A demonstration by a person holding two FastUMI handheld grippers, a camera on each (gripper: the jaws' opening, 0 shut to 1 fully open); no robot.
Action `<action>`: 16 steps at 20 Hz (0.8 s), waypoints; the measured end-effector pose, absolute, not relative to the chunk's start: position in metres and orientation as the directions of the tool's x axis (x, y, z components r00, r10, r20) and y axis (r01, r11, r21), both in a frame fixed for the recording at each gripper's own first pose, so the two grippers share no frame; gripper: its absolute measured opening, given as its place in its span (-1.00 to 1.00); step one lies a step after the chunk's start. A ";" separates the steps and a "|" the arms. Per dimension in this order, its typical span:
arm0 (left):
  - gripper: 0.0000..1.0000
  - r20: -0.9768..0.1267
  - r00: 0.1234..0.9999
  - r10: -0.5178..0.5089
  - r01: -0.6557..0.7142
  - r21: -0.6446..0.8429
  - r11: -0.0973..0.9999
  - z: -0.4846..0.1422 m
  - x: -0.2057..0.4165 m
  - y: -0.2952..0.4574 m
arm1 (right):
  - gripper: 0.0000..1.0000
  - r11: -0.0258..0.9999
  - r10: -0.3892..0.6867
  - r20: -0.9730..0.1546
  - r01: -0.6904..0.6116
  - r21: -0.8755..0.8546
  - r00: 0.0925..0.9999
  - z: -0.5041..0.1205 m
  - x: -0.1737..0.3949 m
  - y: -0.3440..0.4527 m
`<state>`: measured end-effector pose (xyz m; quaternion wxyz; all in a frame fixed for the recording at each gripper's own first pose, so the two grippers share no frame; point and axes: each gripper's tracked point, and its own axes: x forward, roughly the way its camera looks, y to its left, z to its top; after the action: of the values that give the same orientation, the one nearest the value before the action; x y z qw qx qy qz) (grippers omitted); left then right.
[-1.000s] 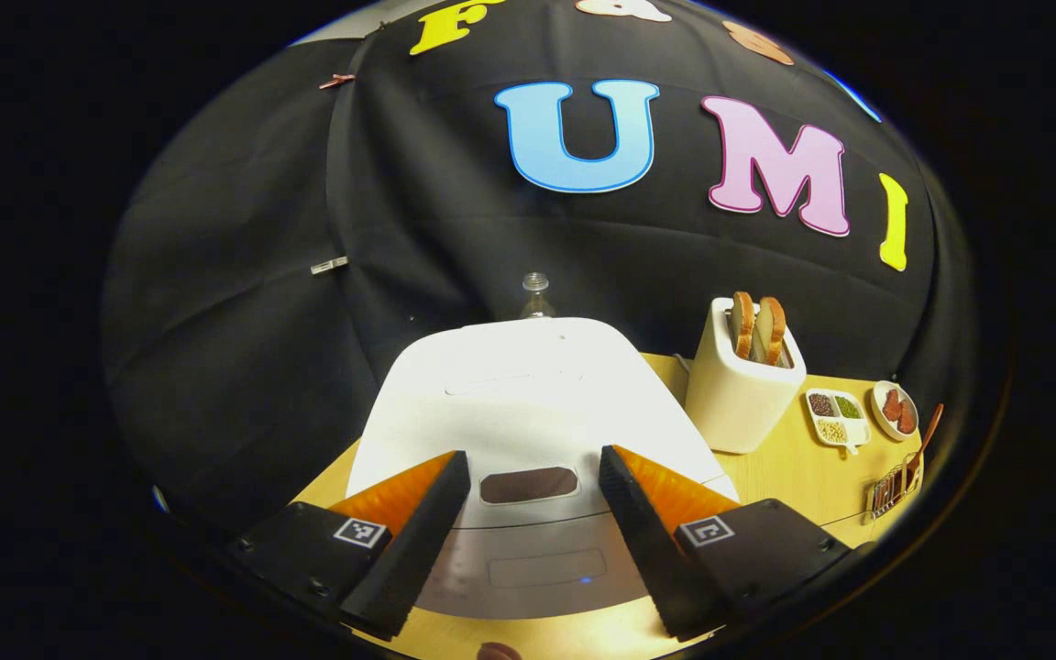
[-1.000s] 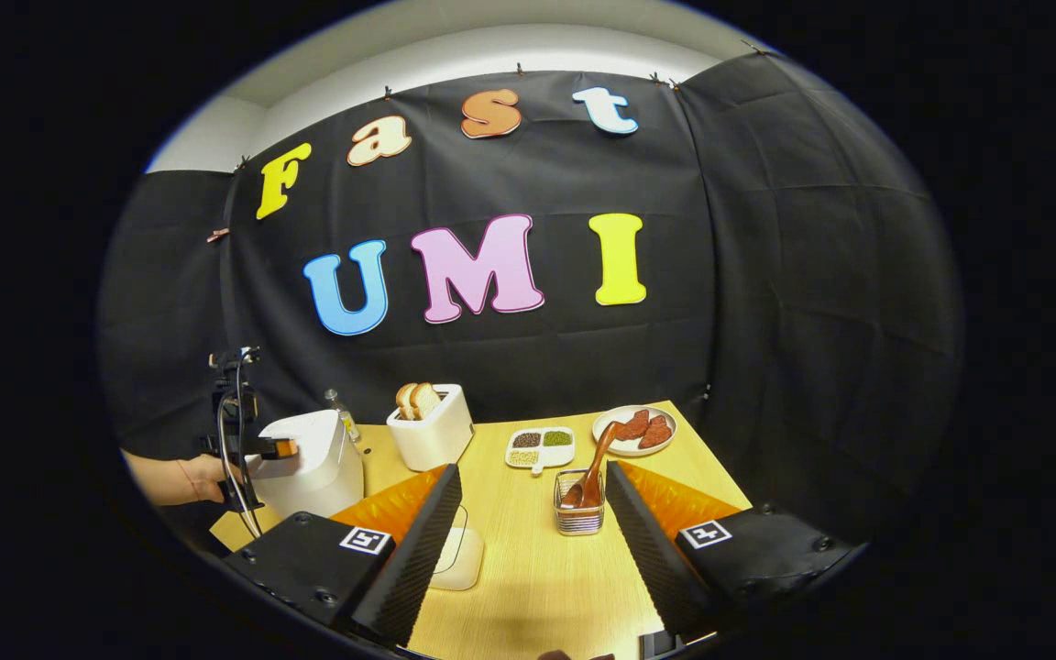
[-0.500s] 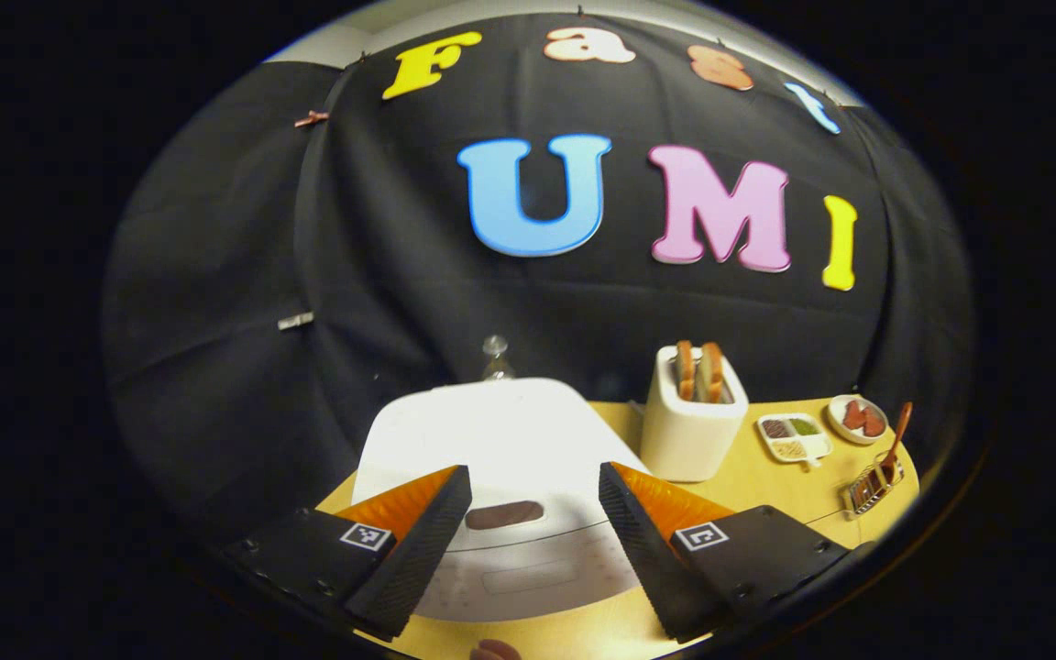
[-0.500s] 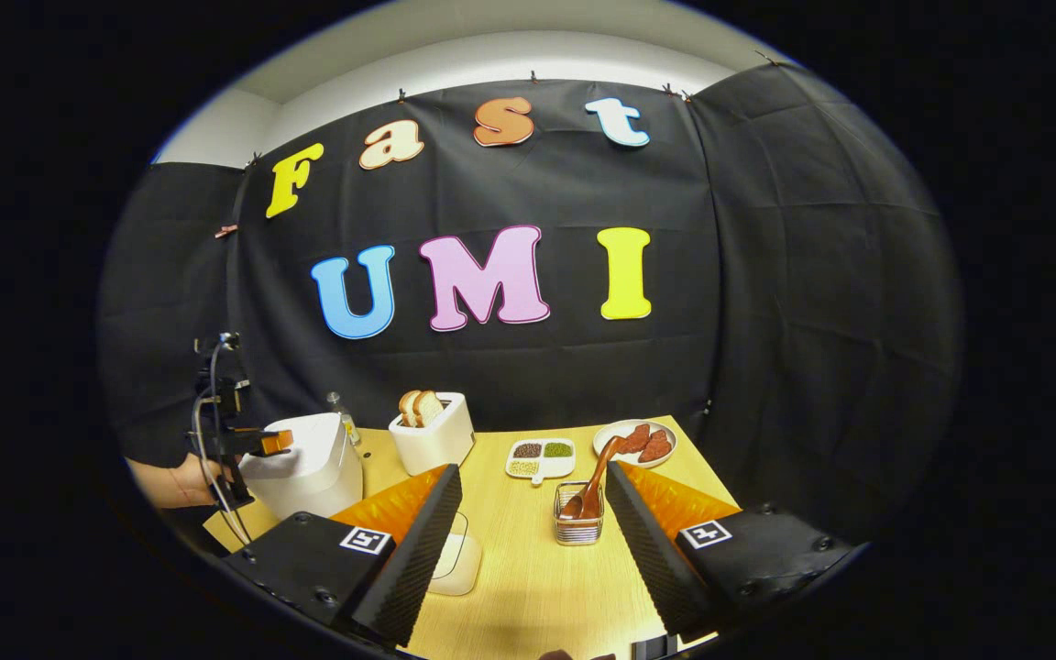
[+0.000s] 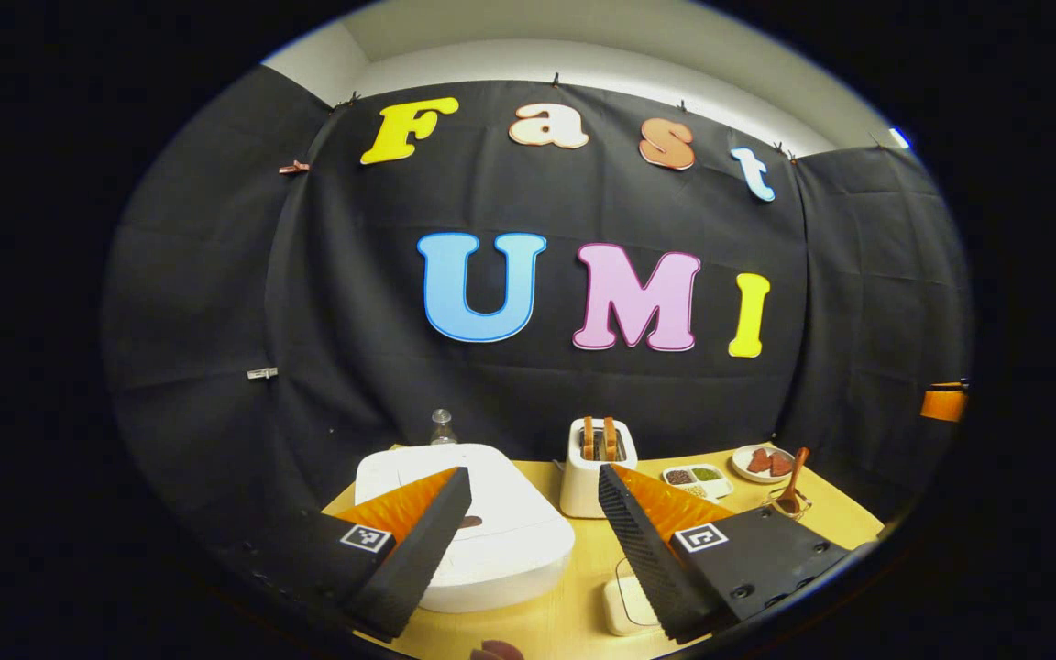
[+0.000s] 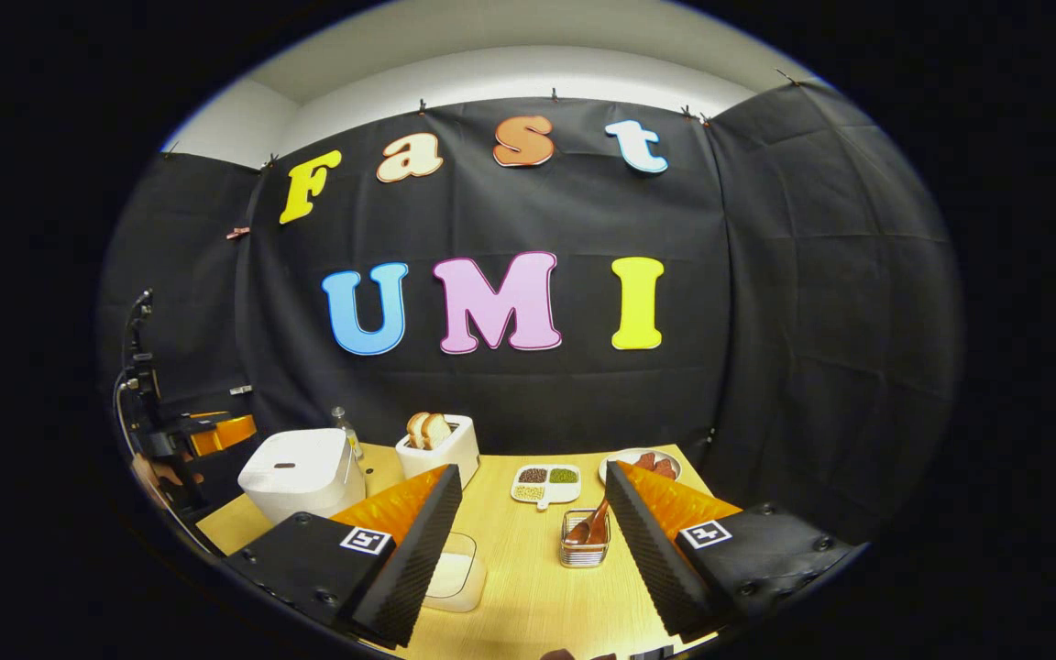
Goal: Close the left gripper, press the button to open the rice cooker; take a wooden spoon from the chopstick holder with the right hand, scoop a spoonful of rice and pour it into the rice cooker, then put the wooden spoon back into the chopstick holder.
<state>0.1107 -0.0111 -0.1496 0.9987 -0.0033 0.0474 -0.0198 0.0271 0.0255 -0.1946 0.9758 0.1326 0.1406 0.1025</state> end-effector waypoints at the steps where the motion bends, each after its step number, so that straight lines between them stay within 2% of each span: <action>1: 0.92 -0.083 0.995 -0.048 0.048 -0.005 0.999 -0.144 0.102 -0.014 | 0.96 0.945 0.237 -0.238 -0.166 0.282 0.942 -0.191 0.028 0.028; 11: 0.92 -0.019 0.995 -0.101 0.101 -0.007 0.995 -0.122 0.038 -0.034 | 0.97 0.973 0.147 -0.176 -0.111 0.202 0.973 -0.168 0.028 0.025; 16: 0.92 -0.033 0.995 -0.094 0.094 -0.008 0.996 -0.125 0.032 -0.028 | 0.97 0.975 0.157 -0.174 -0.125 0.184 0.972 -0.166 0.023 0.036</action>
<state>0.0316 -0.0281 -0.1255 0.9988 -0.0031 0.0167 -0.0469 0.0233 0.0359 -0.1661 0.9893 0.0860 0.0943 0.0712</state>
